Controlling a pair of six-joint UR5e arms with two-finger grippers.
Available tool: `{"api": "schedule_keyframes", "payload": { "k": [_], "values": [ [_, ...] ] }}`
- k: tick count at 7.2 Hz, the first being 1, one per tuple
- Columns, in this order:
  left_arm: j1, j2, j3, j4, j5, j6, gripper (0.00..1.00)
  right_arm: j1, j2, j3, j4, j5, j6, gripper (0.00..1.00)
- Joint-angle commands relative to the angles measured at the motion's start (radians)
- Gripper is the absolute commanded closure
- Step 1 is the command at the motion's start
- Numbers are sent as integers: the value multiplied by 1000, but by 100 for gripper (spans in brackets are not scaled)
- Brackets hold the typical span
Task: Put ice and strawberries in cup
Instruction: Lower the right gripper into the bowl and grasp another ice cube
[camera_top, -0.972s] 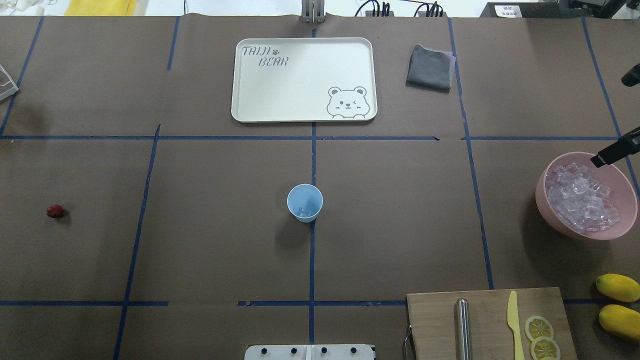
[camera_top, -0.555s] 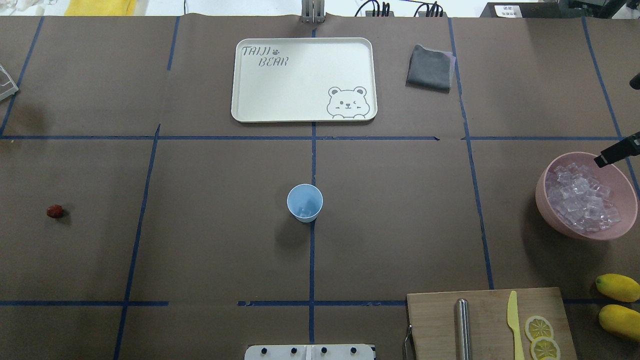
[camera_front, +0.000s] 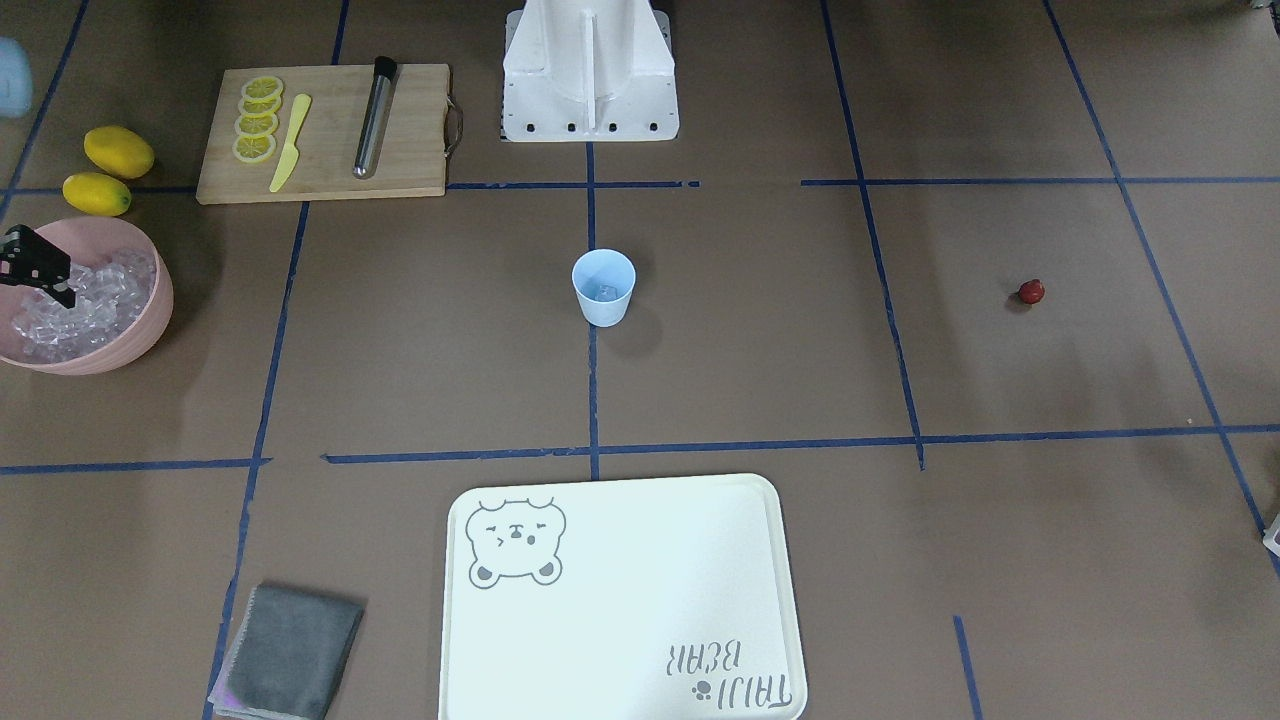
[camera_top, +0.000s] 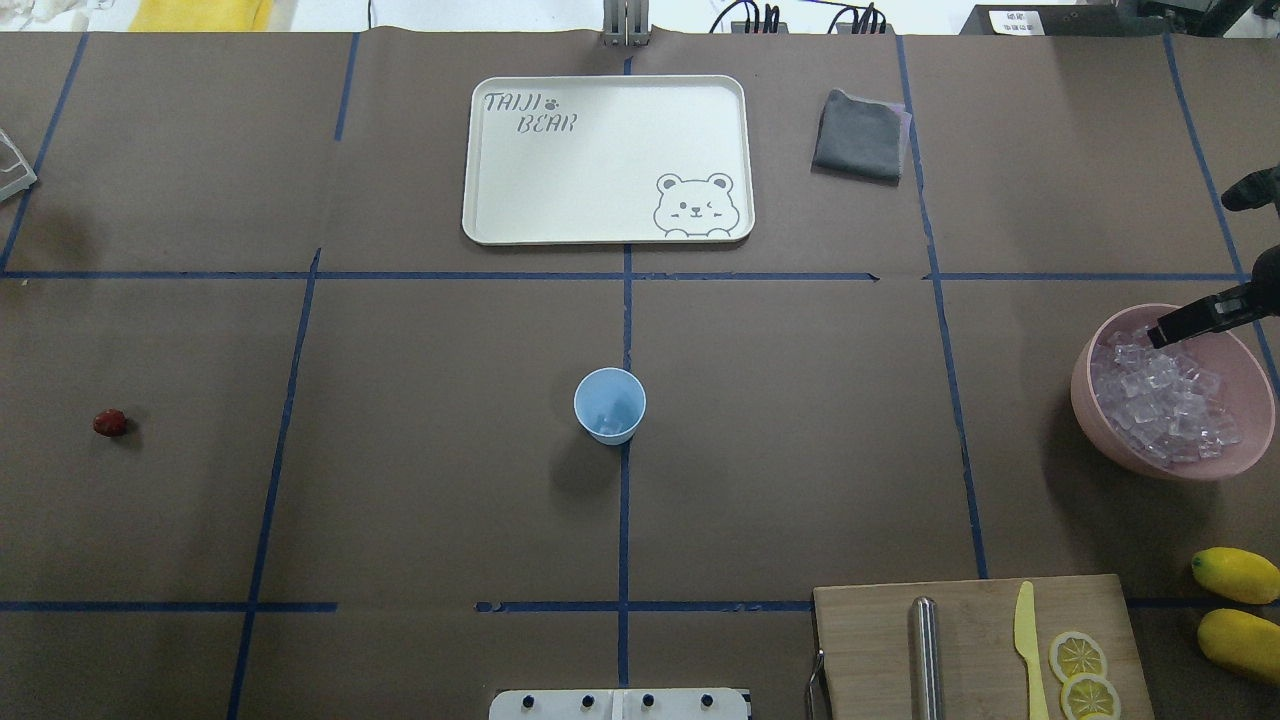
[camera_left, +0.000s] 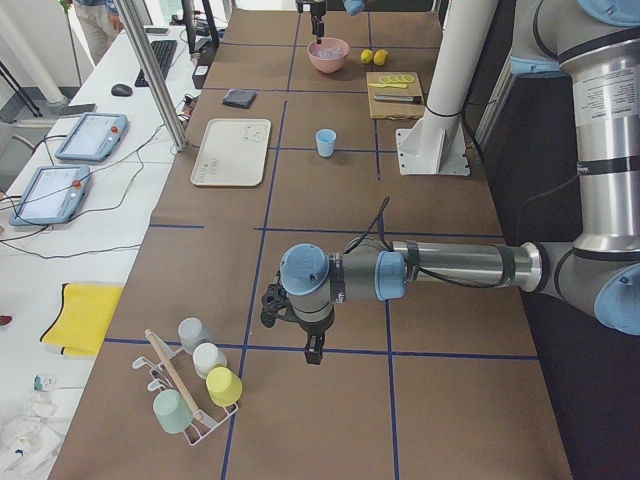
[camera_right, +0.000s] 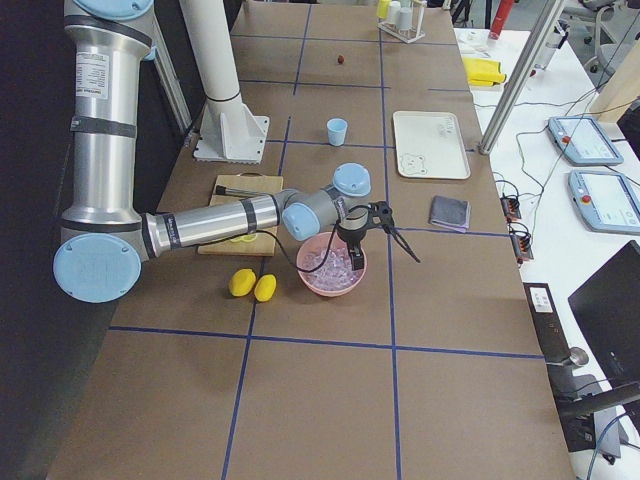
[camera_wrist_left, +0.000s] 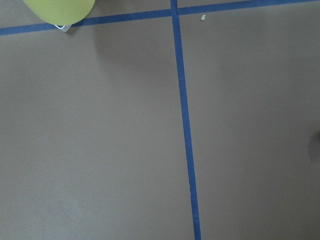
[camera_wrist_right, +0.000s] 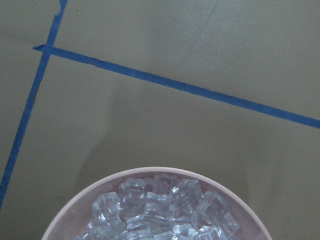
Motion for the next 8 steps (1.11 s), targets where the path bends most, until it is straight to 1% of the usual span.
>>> {"api": "schedule_keyframes", "payload": {
  "k": [1, 4, 6, 7, 8],
  "values": [
    [0, 0, 1, 0, 0, 0, 0, -75, -51, -2, 123, -49, 92, 4],
    [0, 0, 1, 0, 0, 0, 0, -101, -59, -5, 123, -65, 92, 13],
    [0, 0, 1, 0, -2, 0, 0, -111, -53, -30, 125, -79, 87, 17],
    [0, 0, 0, -1, -2, 0, 0, -111, -50, -30, 125, -79, 89, 34],
    [0, 0, 0, -1, -2, 0, 0, -109, -49, -28, 125, -76, 89, 74]
  ]
}}
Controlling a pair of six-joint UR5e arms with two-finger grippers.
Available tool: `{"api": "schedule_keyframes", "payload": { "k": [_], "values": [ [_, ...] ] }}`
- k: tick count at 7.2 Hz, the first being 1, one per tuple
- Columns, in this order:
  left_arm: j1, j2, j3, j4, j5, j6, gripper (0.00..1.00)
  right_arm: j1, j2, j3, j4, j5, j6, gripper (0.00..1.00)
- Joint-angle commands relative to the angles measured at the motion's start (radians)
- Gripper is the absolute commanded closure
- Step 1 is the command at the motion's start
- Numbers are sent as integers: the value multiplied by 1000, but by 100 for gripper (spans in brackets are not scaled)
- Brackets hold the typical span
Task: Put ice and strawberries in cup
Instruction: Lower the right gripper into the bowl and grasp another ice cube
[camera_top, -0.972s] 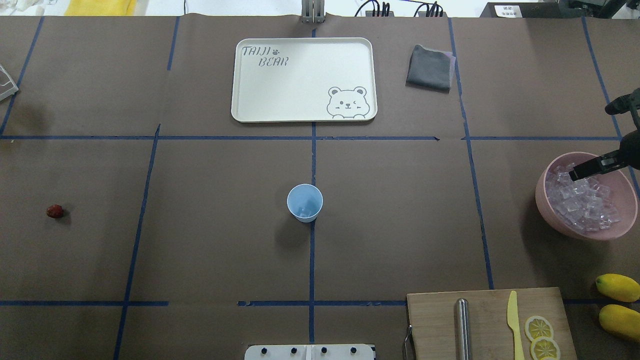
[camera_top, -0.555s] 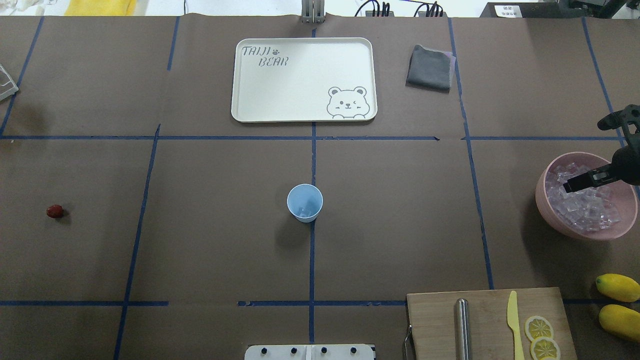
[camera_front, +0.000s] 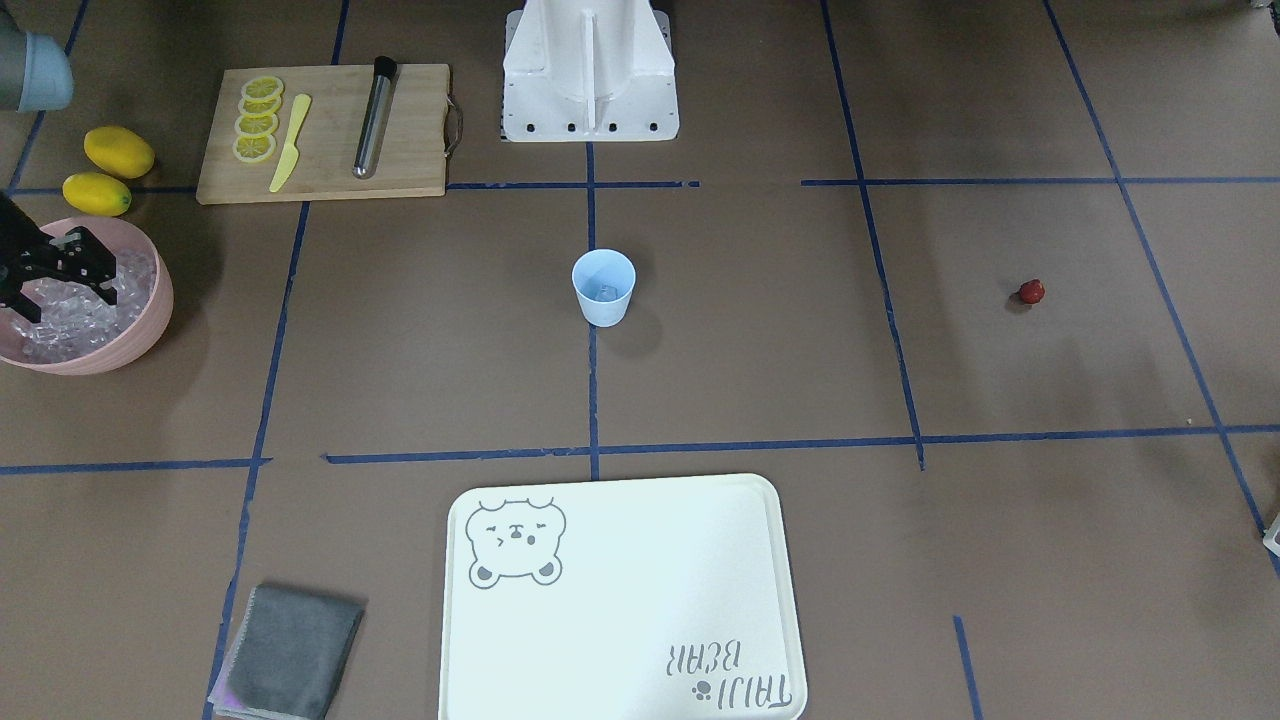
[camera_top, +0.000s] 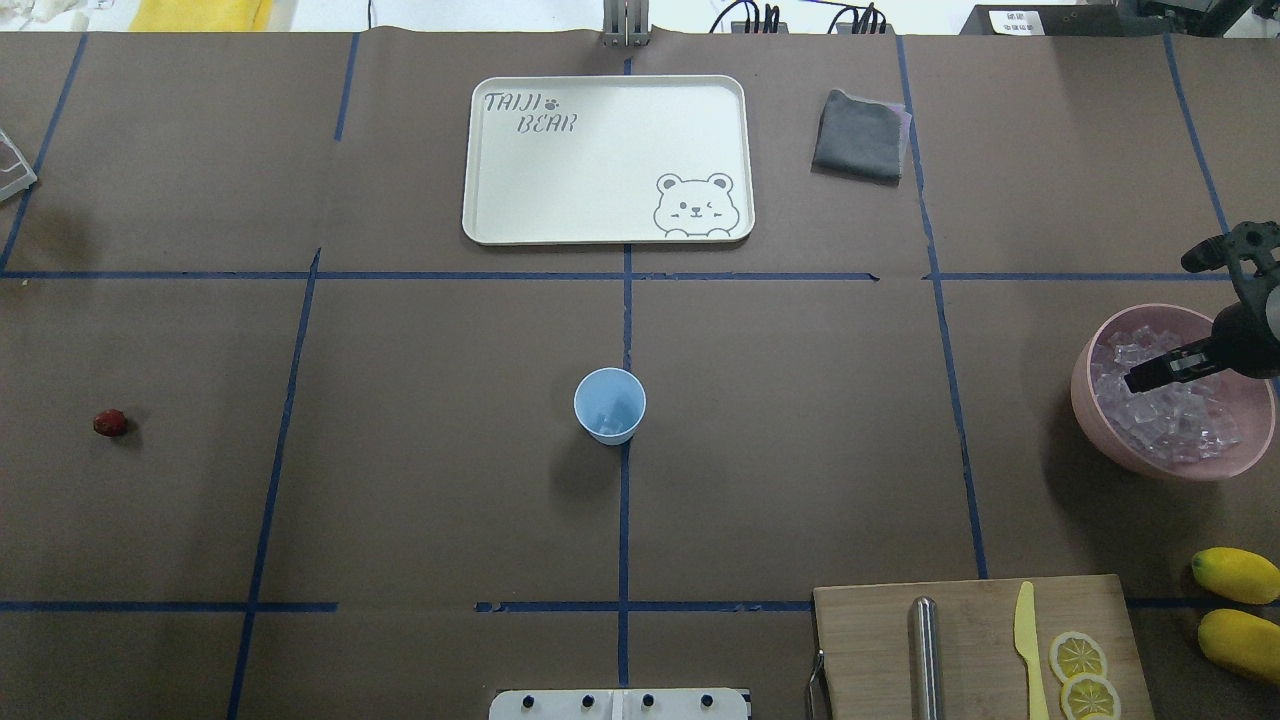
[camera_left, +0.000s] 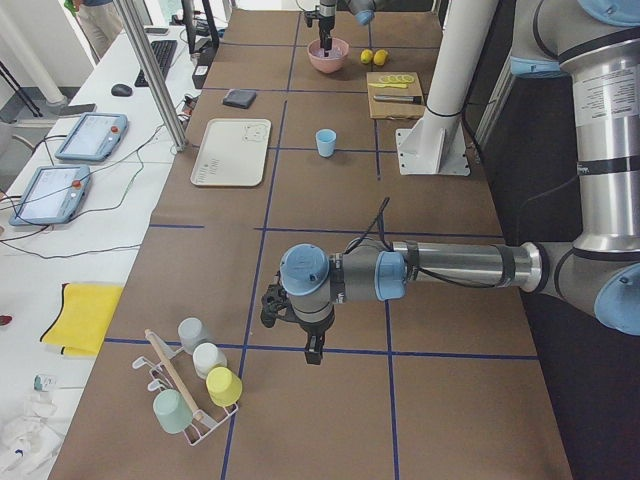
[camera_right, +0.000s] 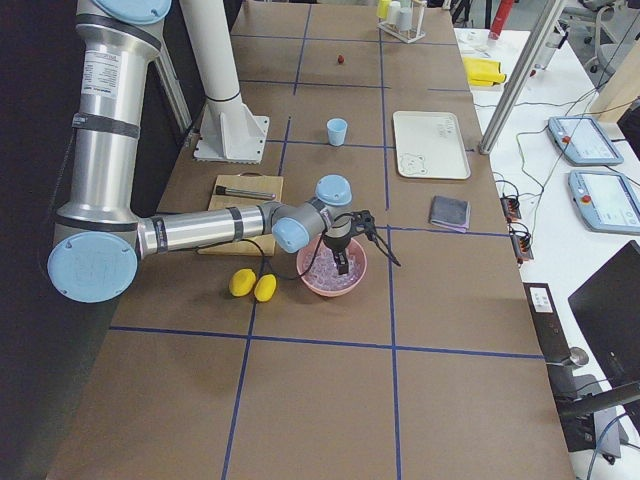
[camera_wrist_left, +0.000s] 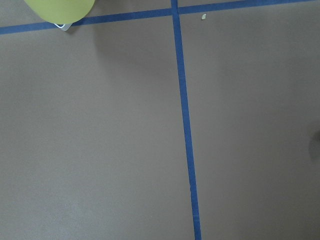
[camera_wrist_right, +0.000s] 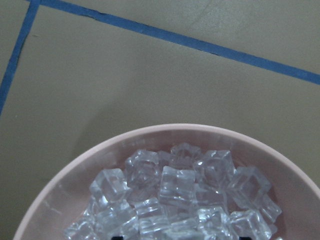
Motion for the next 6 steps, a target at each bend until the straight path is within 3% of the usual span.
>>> {"api": "schedule_keyframes", "payload": {
  "k": [1, 4, 6],
  "values": [
    [0, 0, -1, 1, 0, 0, 0, 0, 3, 4, 0, 5, -6, 94],
    [0, 0, -1, 1, 0, 0, 0, 6, -6, 33, -1, 11, -9, 98],
    [0, 0, -1, -1, 0, 0, 0, 60, -3, 100, -38, 20, -9, 98]
  ]
}}
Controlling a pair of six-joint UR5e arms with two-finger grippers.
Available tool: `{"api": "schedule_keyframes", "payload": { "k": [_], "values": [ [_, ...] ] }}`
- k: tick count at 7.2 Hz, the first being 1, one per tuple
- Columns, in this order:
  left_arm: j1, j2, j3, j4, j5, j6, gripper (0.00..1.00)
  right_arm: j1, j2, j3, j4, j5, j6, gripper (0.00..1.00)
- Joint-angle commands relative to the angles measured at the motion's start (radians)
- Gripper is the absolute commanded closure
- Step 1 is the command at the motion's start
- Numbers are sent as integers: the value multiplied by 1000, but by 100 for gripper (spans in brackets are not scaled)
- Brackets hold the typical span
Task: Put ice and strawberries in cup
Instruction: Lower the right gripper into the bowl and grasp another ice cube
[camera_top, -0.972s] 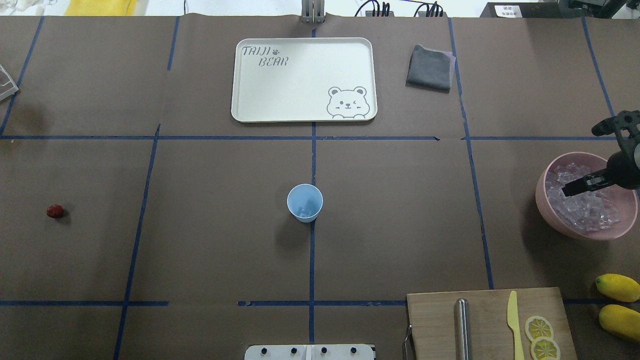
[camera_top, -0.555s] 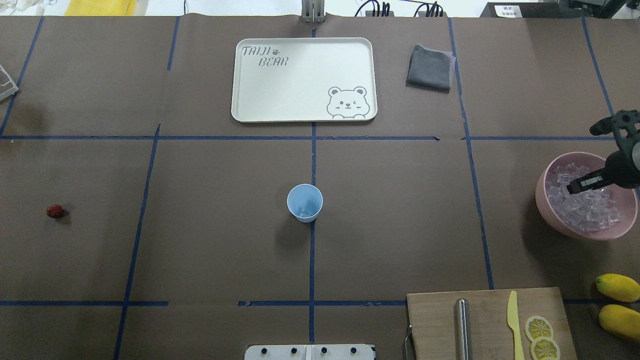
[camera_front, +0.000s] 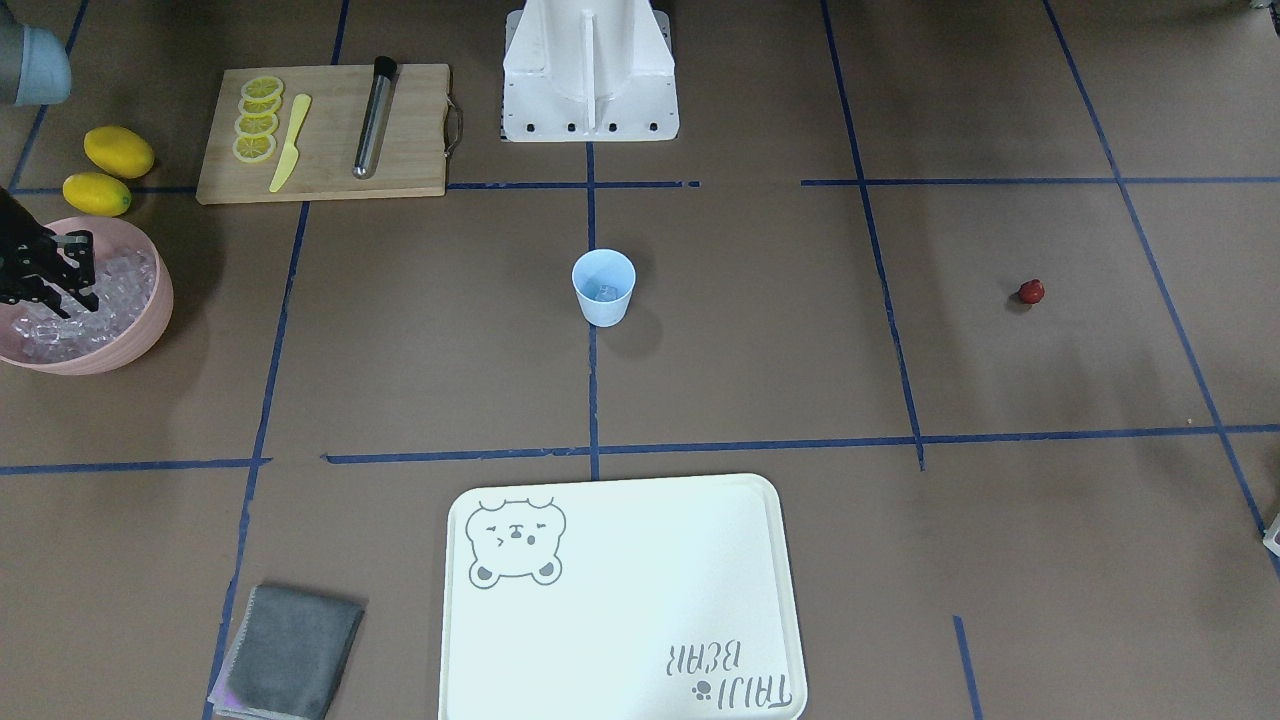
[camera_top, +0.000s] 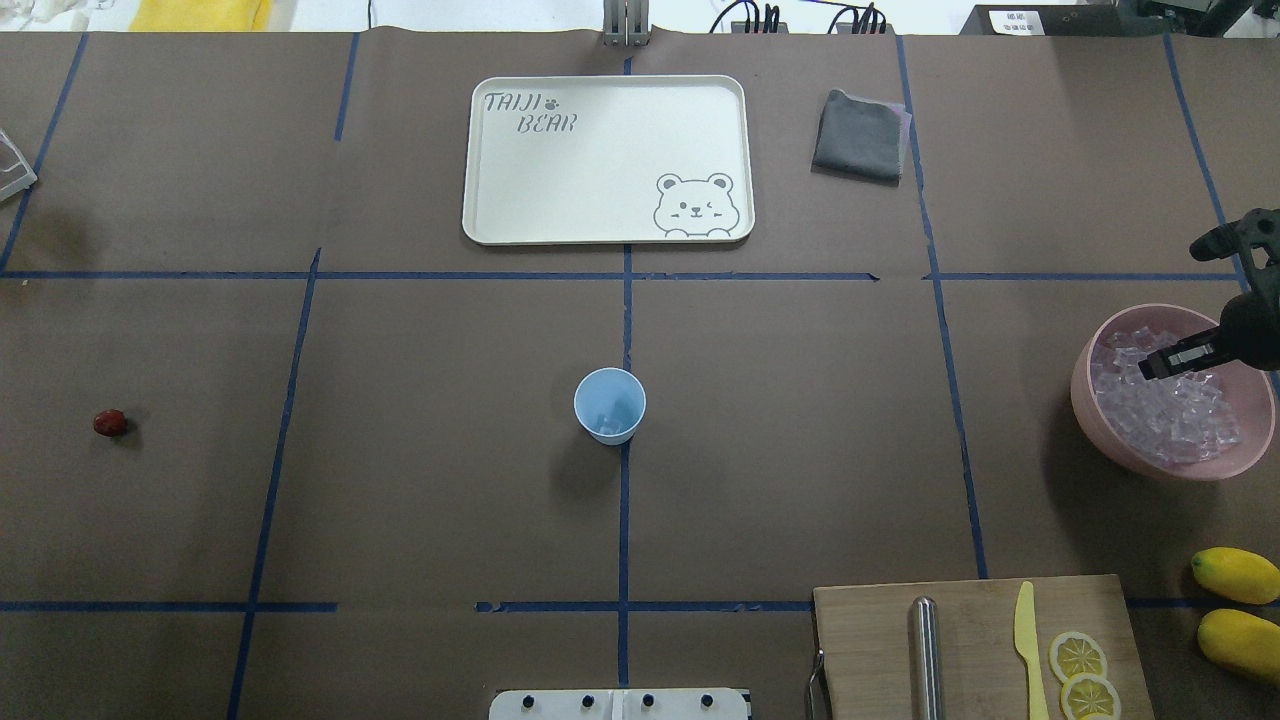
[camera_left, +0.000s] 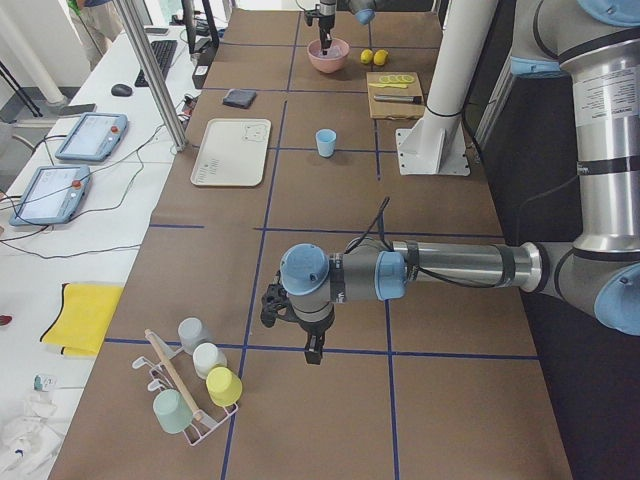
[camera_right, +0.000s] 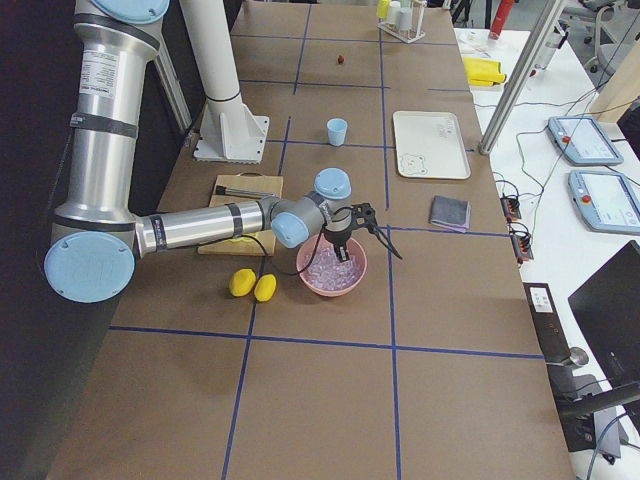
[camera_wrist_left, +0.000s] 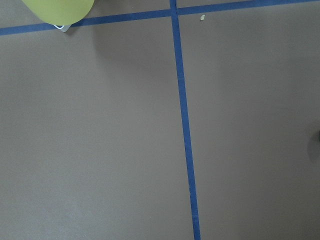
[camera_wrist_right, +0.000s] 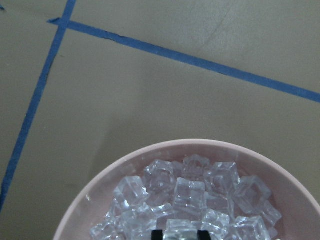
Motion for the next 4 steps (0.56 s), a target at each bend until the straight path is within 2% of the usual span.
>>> {"api": "schedule_keyframes", "payload": {
  "k": [1, 2, 4],
  "values": [
    [0, 0, 0, 0, 0, 0, 0, 43, 17, 116, -138, 4, 0, 98],
    [0, 0, 0, 0, 0, 0, 0, 44, 63, 200, -268, 4, 0, 98],
    [0, 2, 0, 0, 0, 0, 0, 31, 247, 244, -483, 4, 15, 100]
  ]
}}
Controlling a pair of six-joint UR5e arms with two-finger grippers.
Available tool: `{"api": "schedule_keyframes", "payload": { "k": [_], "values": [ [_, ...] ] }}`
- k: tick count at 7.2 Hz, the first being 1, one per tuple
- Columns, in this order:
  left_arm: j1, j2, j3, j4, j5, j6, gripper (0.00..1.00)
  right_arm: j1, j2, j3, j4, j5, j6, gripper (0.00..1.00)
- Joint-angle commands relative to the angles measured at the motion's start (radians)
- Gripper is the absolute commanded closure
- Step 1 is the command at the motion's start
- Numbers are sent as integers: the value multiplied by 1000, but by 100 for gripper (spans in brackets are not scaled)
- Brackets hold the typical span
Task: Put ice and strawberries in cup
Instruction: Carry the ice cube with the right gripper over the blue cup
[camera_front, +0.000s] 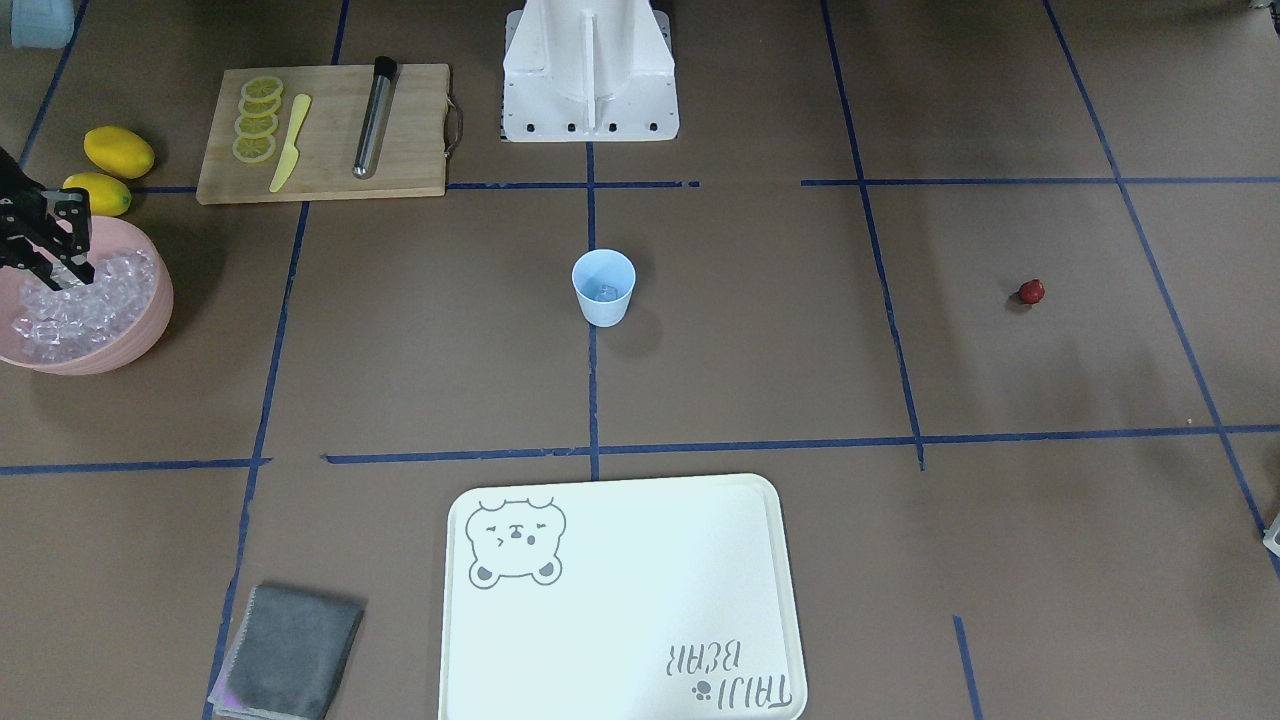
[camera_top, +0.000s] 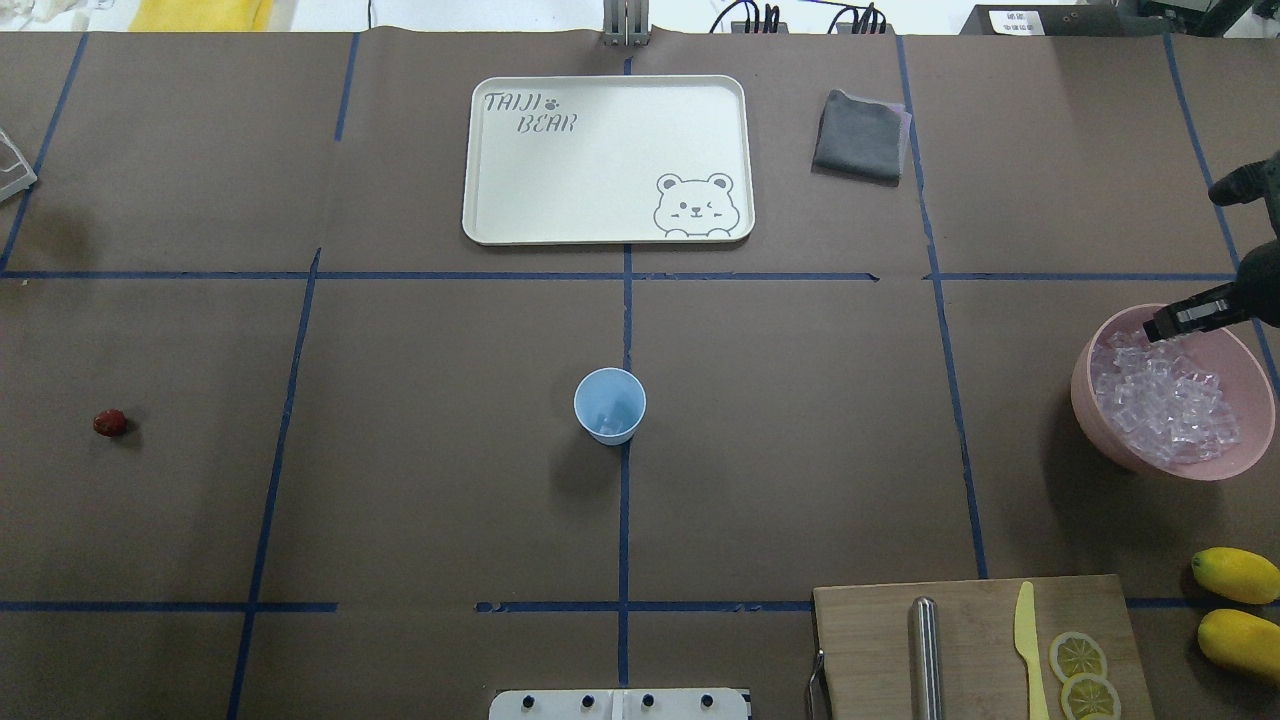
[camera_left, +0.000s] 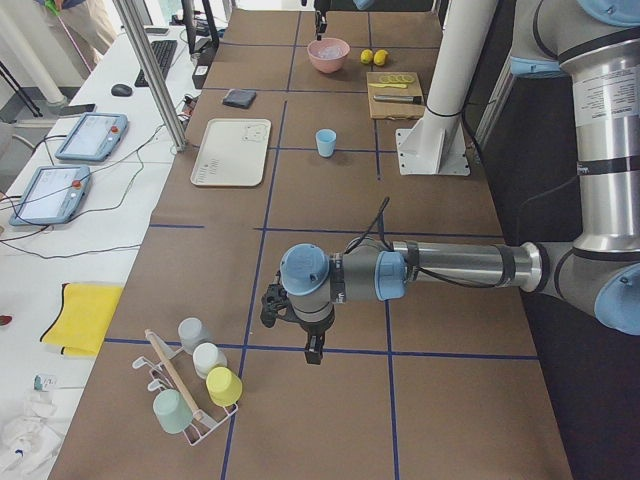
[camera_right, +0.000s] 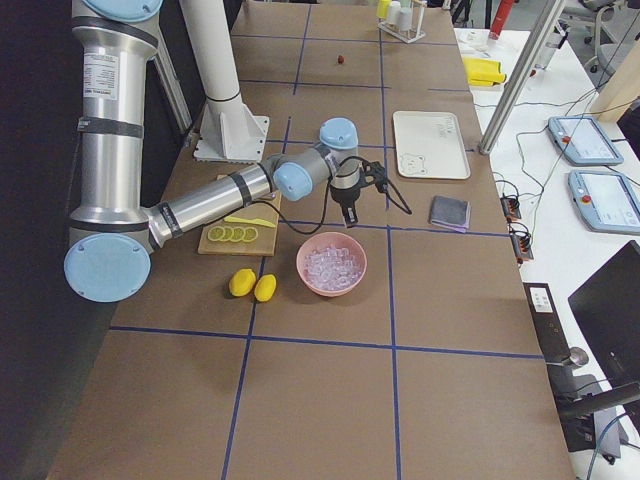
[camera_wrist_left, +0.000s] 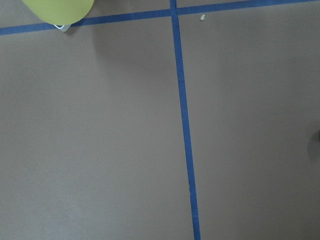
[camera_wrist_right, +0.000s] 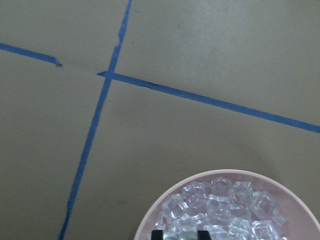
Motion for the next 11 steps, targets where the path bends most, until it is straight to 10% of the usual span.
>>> {"api": "schedule_keyframes", "payload": {
  "k": [1, 4, 11],
  "values": [
    [0, 1, 0, 0, 0, 0, 0, -49, 207, 38, -211, -2, 50, 100],
    [0, 1, 0, 0, 0, 0, 0, -293, 566, 24, -455, -87, 358, 100],
    [0, 2, 2, 0, 0, 0, 0, -611, 1008, -405, -429, -347, 707, 100]
  ]
}}
